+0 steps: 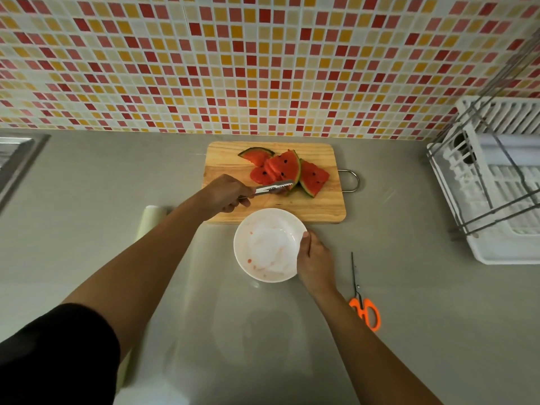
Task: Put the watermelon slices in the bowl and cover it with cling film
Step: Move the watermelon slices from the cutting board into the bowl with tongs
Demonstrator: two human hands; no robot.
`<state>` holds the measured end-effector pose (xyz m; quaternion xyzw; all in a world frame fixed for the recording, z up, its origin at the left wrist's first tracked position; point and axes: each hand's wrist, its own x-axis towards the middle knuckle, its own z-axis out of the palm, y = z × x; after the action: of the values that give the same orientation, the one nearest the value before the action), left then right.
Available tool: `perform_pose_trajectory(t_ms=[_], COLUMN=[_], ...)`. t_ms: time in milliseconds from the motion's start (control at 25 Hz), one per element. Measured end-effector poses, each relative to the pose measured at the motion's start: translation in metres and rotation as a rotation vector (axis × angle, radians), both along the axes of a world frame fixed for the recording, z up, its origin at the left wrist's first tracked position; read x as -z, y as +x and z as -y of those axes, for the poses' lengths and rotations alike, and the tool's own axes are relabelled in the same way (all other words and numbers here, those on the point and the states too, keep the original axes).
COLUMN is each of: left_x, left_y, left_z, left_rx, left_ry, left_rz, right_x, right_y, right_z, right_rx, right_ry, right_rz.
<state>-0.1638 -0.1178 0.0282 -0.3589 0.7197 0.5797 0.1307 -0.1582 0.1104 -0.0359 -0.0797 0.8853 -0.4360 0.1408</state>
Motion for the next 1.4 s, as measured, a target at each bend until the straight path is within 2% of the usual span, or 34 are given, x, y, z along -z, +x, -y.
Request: perform_pose_trajectory(t_ms=[200, 480, 600, 640, 760, 800, 960, 1040, 1280, 1400], left_x=[0.002, -0.001, 0.001, 0.002, 0.004, 0.004, 0.003, 0.005, 0.0, -0.002], left_y=[-0.004, -0.017, -0.018, -0.017, -0.021, -0.024, -0.028, -0.031, -0.046, -0.054], left_z=[0.001, -0.009, -0.01, -0.011, -0.018, -0.02, -0.018, -0.018, -0.021, -0.025], left_rx=[-0.138, -0.15, -0.173, -0.18, -0.068, -0.051, -0.19, -0.185, -0.171, -0.099], left_ry=[-0.015, -0.18, -0.186, -0.216, -0.472, -0.493, -0.168, -0.119, -0.251, -0.329], left_rz=[-0.088, -0.055, -0.085, -0.091, -0.098, -0.093, -0.009, -0.001, -0.025, -0.01], right_x=[0.0, 0.001, 0.001, 0.001, 0.0, 0.0, -0.001, -0.001, 0.001, 0.002], right_y=[0.0, 0.0, 0.0, 0.0, 0.0, 0.001, 0.001, 0.002, 0.002, 0.003], right_z=[0.0, 0.001, 0.0, 0.0, -0.001, -0.001, 0.0, -0.001, -0.001, -0.002], right_rx=[-0.004, 0.006, 0.005, 0.004, 0.0, 0.001, 0.001, 0.005, 0.019, 0.028], right_ry=[-0.004, -0.015, -0.015, -0.018, -0.032, -0.034, -0.034, -0.029, -0.03, -0.031], right_rz=[-0.005, -0.006, -0.005, -0.005, -0.009, -0.009, 0.003, 0.0, 0.023, 0.012])
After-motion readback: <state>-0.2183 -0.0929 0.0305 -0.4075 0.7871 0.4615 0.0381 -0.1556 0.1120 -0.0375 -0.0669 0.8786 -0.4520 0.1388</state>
